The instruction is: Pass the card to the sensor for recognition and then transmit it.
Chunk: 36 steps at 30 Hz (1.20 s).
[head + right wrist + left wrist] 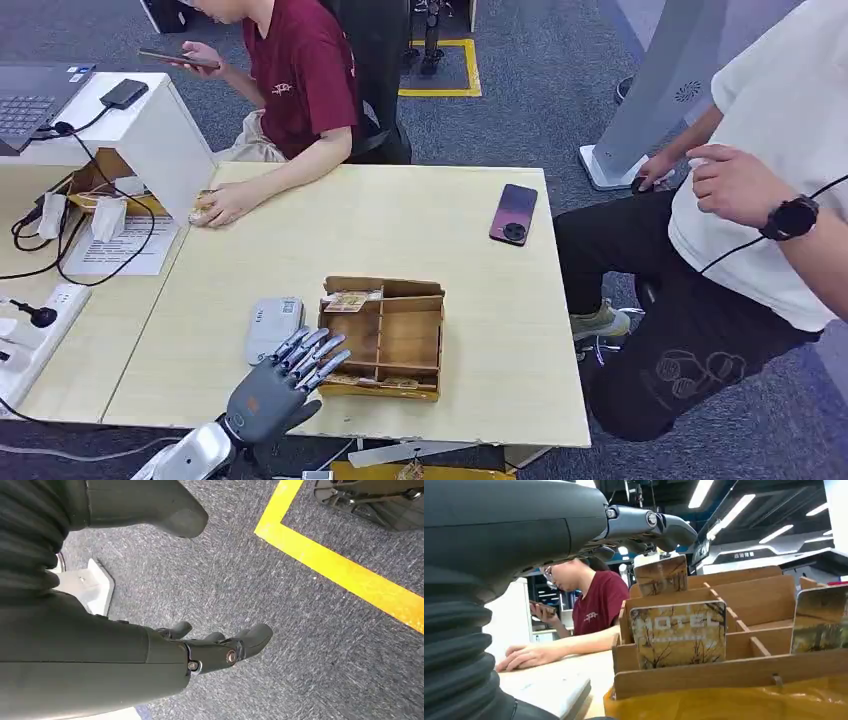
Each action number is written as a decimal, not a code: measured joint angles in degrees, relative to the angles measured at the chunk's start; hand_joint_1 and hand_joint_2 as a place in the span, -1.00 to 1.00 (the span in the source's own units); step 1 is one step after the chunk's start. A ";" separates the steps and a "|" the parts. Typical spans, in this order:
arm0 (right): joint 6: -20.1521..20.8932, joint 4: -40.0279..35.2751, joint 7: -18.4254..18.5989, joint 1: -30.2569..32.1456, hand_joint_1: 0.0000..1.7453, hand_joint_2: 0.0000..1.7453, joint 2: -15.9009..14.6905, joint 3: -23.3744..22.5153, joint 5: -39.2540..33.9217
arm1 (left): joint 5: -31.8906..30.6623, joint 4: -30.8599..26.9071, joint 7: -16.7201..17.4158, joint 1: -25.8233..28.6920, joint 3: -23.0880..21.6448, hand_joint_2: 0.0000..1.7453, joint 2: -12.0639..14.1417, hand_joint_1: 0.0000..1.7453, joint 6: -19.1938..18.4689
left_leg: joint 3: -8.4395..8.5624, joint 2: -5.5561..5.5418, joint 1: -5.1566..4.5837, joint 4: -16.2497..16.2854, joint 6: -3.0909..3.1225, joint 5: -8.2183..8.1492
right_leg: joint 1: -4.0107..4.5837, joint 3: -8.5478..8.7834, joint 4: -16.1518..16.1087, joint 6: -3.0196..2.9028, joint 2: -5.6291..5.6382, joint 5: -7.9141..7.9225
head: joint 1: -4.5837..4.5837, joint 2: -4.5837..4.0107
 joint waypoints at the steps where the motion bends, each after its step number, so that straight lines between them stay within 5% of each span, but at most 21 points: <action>1: 0.00 0.00 0.00 0.00 -1.00 1.00 0.00 0.00 0.00 | 0.00 0.11 0.00 -0.02 0.00 1.00 -0.02 -1.00 0.00 | 0.00 0.00 0.00 0.00 0.00 0.00 | 0.00 0.00 0.00 0.00 0.00 0.00 | -0.02 0.00; 12: 0.00 0.00 -0.13 -0.01 -1.00 1.00 0.00 -0.15 0.52 | 4.87 0.52 -2.80 -0.15 0.00 1.00 -0.90 -1.00 -3.39 | 0.00 0.00 0.00 0.00 0.00 0.00 | 0.00 0.00 0.00 0.00 0.00 0.00 | -0.02 0.00; 36: 0.04 0.00 -0.13 -0.05 -1.00 1.00 0.00 -1.33 1.07 | 6.05 0.81 -3.61 -0.11 -0.35 1.00 -1.95 -1.00 -3.61 | 0.00 0.00 0.00 0.00 0.00 0.00 | 0.00 0.00 0.00 0.00 0.00 0.00 | -0.02 0.00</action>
